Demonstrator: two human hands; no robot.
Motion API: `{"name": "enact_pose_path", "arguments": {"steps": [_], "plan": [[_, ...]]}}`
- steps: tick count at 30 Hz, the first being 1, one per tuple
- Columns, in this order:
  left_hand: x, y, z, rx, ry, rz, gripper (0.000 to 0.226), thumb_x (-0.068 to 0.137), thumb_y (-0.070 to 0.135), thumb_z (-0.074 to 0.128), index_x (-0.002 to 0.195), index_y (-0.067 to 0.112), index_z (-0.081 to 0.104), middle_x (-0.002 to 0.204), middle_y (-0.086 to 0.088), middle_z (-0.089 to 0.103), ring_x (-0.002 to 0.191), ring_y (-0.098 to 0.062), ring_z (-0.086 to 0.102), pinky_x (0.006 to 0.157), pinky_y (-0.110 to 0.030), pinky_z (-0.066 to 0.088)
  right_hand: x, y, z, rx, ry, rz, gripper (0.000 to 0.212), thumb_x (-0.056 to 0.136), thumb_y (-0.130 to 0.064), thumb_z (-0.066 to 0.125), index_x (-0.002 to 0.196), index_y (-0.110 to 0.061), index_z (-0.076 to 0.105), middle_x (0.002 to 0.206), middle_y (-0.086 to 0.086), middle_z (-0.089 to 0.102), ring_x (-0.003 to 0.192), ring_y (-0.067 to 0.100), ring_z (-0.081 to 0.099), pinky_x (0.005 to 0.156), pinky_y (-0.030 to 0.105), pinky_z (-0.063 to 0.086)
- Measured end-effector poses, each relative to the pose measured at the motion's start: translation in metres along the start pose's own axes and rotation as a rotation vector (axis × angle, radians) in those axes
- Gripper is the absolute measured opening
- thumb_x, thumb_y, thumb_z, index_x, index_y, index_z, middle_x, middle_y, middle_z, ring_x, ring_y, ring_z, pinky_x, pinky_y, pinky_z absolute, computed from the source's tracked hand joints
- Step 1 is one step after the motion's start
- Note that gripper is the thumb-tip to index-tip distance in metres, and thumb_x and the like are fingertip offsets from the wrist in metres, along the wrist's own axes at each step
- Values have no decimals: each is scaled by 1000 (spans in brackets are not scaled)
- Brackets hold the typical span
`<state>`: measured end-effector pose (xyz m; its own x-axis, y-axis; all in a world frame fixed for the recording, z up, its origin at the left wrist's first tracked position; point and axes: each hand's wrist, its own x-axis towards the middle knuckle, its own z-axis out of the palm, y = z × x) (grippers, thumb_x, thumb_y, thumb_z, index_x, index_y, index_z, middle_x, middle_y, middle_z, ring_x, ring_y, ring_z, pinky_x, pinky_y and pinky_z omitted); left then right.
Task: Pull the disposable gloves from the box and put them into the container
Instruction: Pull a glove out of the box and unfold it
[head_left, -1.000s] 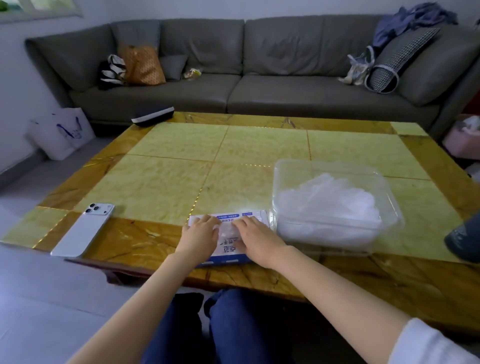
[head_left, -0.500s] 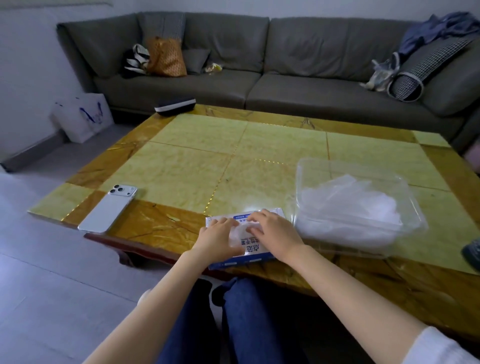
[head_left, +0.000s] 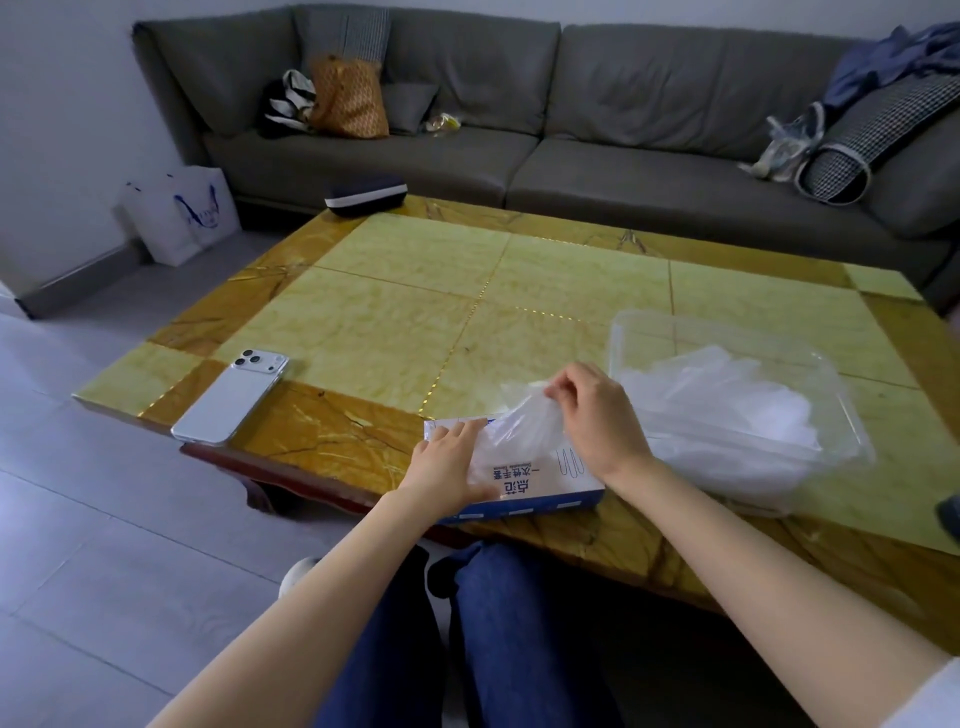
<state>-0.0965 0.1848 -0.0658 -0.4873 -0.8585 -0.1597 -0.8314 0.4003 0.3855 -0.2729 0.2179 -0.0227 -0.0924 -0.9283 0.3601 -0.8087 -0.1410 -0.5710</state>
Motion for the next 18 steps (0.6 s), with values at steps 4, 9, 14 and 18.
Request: {"name": "enact_pose_path", "arguments": {"steps": [4,9,14,18], "plan": [[0,0,1,21,-7,8,87,79,41,70,148,21,20,145,-1,37,132,-23,31,107,-37,26,5,-2,-8,-90,-79,22,11,97,-11,49,88,-10,55,97,0,58,88,14,57,70,20,41],[1,-2,2,24,-6,13,87,80,43,69,148,19,19,145,-1,36,132,-23,31,106,-37,28,8,-15,-8,-307,-158,-118,35,91,-31,59,123,-15,57,120,1,53,112,19,50,89,28,40],[0,-3,3,11,1,9,79,80,44,68,143,16,28,141,-2,41,129,-23,34,104,-36,29,0,-15,3,-487,-184,-405,35,49,-23,91,77,-14,73,81,4,64,78,26,61,70,36,50],[0,-3,2,-6,-3,15,81,80,43,69,145,18,27,145,0,37,132,-22,31,107,-37,27,3,-10,-5,-479,-136,-309,10,72,-15,80,72,-12,70,75,1,67,80,25,57,78,35,42]]}}
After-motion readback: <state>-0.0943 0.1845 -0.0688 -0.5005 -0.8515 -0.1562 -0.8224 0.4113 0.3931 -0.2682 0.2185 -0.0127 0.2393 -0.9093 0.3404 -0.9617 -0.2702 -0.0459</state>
